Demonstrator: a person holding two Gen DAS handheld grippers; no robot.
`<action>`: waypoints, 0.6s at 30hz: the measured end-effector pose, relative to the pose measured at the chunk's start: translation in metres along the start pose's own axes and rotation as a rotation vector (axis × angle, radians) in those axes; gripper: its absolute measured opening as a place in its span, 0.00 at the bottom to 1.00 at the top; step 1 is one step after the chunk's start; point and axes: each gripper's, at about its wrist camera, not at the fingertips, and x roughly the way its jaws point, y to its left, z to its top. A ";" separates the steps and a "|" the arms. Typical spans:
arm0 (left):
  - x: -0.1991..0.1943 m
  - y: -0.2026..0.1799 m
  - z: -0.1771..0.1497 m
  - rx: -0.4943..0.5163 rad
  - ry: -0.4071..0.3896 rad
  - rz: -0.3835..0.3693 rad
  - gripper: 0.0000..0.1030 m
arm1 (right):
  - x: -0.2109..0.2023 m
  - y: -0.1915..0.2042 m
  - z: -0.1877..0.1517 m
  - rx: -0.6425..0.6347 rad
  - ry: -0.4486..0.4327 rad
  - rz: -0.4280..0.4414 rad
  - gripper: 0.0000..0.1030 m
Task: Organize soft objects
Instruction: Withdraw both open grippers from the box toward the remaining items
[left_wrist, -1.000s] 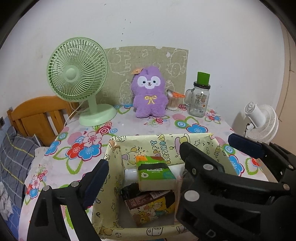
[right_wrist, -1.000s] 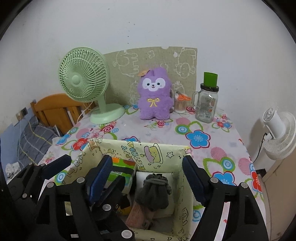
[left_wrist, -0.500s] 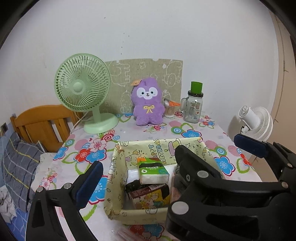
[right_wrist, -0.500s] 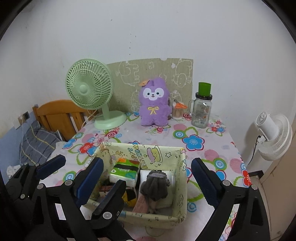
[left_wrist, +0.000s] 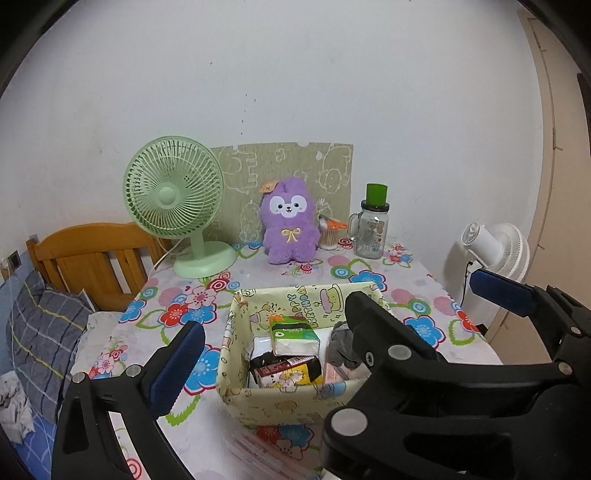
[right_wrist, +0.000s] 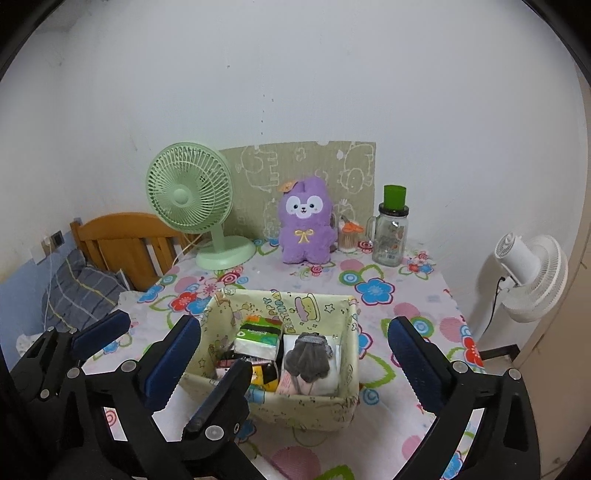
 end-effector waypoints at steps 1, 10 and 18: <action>-0.004 0.000 -0.001 -0.001 -0.006 0.000 1.00 | -0.003 0.001 -0.001 -0.002 -0.003 0.000 1.00; -0.033 -0.004 -0.011 -0.003 -0.029 0.008 1.00 | -0.033 0.007 -0.010 -0.007 -0.022 0.006 1.00; -0.053 -0.006 -0.024 -0.006 -0.035 0.011 1.00 | -0.052 0.011 -0.022 -0.011 -0.025 0.010 1.00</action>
